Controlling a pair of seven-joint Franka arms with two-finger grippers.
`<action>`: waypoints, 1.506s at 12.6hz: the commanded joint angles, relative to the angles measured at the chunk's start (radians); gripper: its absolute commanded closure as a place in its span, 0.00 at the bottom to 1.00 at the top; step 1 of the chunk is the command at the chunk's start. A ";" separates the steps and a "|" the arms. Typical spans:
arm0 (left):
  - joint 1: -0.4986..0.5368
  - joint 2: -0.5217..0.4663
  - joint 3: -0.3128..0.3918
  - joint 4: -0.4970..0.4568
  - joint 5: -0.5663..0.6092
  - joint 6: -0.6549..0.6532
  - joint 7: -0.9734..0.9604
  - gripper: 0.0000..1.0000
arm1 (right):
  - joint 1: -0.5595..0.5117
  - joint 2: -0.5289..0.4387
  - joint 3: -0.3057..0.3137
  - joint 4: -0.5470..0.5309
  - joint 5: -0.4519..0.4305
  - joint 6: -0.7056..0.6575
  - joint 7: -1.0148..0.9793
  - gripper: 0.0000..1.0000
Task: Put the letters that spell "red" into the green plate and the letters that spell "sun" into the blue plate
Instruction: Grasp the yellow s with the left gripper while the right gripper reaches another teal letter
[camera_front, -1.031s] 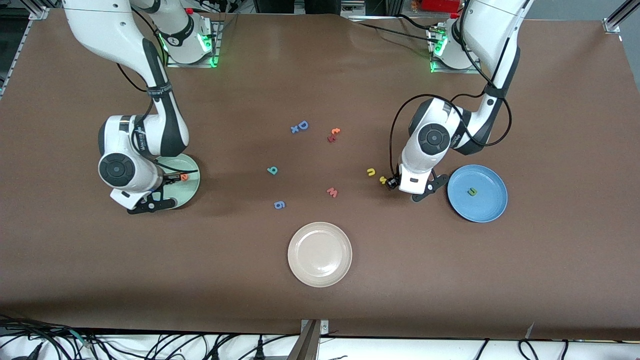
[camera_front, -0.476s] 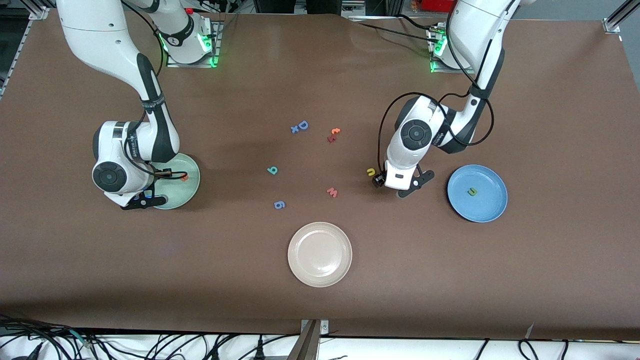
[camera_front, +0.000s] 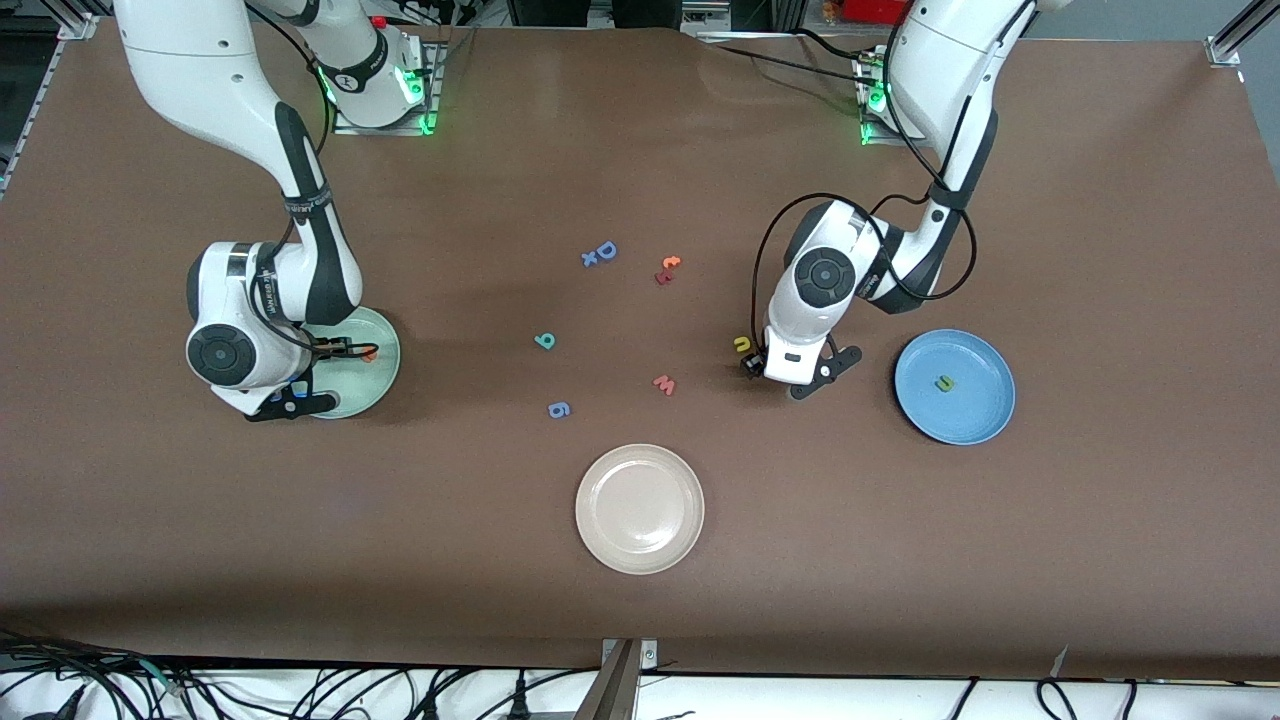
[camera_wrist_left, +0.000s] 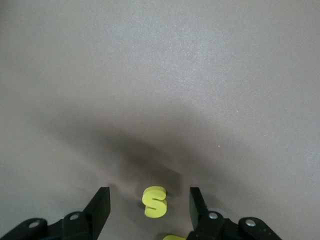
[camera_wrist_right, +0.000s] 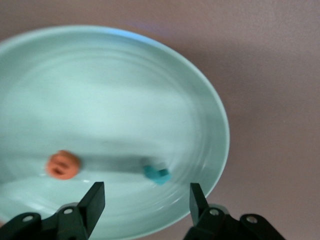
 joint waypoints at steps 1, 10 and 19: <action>-0.012 0.019 0.010 0.022 -0.001 0.009 -0.006 0.28 | 0.070 -0.024 0.004 0.075 0.052 -0.123 0.085 0.30; -0.025 0.043 0.010 0.022 -0.001 0.017 0.006 0.55 | 0.393 0.013 0.004 0.080 0.215 0.066 0.684 0.31; -0.026 0.043 0.022 0.022 -0.003 0.005 0.163 0.99 | 0.527 0.093 0.006 0.064 0.235 0.278 1.076 0.36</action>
